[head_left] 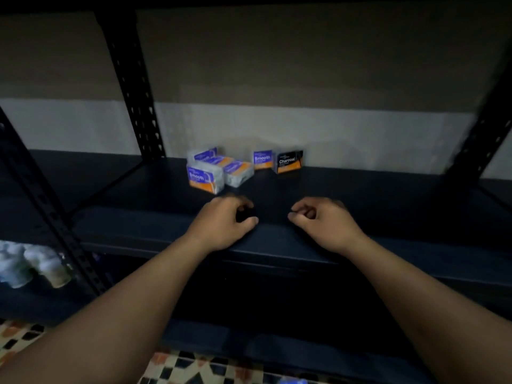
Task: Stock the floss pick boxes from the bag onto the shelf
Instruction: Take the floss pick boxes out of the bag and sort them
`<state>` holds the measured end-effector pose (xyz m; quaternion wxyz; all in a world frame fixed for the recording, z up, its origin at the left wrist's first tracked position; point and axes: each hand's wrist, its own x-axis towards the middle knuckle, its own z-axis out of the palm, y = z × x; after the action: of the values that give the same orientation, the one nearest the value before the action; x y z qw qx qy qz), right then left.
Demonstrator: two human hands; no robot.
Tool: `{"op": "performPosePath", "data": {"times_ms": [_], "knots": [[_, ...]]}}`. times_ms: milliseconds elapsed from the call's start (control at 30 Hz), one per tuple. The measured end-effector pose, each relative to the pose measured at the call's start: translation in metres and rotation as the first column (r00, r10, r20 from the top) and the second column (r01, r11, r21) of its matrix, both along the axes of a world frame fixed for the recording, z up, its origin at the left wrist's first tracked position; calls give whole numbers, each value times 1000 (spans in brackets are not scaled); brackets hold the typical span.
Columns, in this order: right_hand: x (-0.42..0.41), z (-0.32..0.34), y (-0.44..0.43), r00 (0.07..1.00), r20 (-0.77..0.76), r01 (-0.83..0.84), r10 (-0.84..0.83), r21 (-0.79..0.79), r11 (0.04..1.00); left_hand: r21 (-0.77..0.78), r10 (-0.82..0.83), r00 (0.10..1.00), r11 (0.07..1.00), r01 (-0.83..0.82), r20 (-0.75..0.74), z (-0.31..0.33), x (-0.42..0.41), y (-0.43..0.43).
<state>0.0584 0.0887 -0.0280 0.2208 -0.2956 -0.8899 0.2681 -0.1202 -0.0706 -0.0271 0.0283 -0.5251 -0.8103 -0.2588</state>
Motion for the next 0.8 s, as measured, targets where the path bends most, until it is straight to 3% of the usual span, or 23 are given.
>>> {"op": "performPosePath", "data": {"times_ms": [100,233,433,633,800], "knots": [[-26,-3,22,999,24,44,-44,27,999,34,-5,999,999,6,-34,-9,-21,24],[-57,-7,50,995,61,66,-80,196,978,69,76,988,995,-68,-132,-10,-42,53],[-103,-10,90,996,-27,91,-88,409,908,238,168,911,968,-79,-377,-11,-68,85],[-141,0,126,992,35,84,-120,522,849,164,222,824,974,-158,-522,-10,-94,98],[-165,11,141,986,164,-82,-9,534,841,-11,262,804,949,-316,-533,-10,-106,104]]}}
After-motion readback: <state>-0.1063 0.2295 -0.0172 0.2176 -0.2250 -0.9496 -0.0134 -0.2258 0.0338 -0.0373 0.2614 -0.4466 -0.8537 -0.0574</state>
